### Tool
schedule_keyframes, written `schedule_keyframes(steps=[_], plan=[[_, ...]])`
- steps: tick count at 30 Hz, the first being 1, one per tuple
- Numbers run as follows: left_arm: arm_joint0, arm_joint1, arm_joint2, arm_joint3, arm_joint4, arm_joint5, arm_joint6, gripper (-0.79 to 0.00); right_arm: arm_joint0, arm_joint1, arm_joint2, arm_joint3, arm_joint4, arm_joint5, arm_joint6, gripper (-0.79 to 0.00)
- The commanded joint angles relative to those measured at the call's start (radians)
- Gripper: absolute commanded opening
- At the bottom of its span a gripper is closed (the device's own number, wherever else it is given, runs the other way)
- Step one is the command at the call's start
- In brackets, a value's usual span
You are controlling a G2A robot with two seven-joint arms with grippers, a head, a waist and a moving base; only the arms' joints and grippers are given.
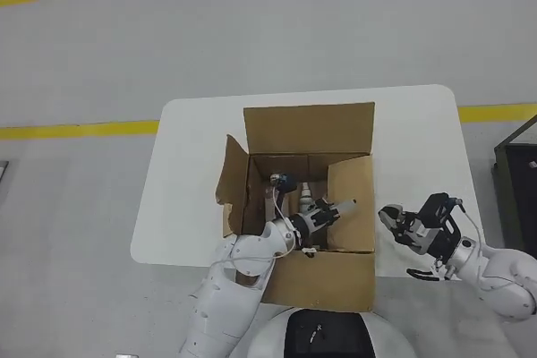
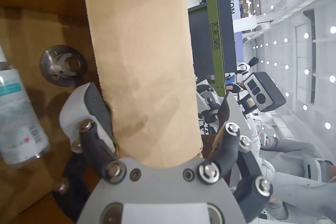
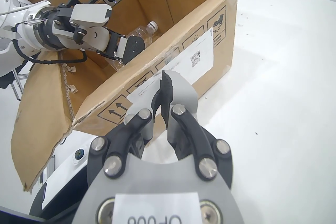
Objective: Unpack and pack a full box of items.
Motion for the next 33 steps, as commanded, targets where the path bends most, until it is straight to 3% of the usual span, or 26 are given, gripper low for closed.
schedule_keyframes(steps=[1,9,16,18,21,25,30,32,33], plan=[[-0.007,0.001,0.004,-0.006,-0.005,-0.002,-0.013,0.0,0.004,0.0,-0.006,-0.003,-0.001,-0.004,0.005,-0.785],[-0.016,0.006,0.015,-0.041,0.006,0.012,-0.029,0.0,0.019,-0.003,-0.031,-0.001,0.001,-0.001,0.012,-0.785],[-0.007,0.008,0.02,-0.148,-0.029,-0.005,-0.009,0.0,0.016,-0.004,-0.023,-0.013,0.001,0.012,-0.011,-0.785],[-0.007,0.008,0.022,-0.19,-0.035,-0.01,-0.005,0.0,0.004,-0.003,-0.006,-0.024,0.016,0.026,-0.032,-0.579],[-0.008,0.01,0.031,-0.245,-0.034,-0.016,-0.014,0.0,-0.021,-0.001,0.037,-0.04,0.061,0.03,-0.054,-0.425],[-0.018,0.009,0.057,-0.285,-0.035,-0.019,-0.03,0.0,-0.068,0.003,0.117,-0.057,0.168,0.021,-0.075,-0.382],[-0.054,-0.001,0.127,-0.266,-0.046,-0.032,-0.037,0.0,-0.127,0.009,0.225,-0.068,0.336,-0.004,-0.063,-0.277],[-0.076,-0.007,0.167,-0.25,-0.043,-0.042,-0.043,0.0,-0.147,0.011,0.265,-0.076,0.395,-0.015,-0.059,-0.037],[-0.09,-0.011,0.188,-0.245,-0.033,-0.05,-0.046,0.0,-0.157,0.011,0.283,-0.08,0.426,-0.024,-0.063,0.0]])
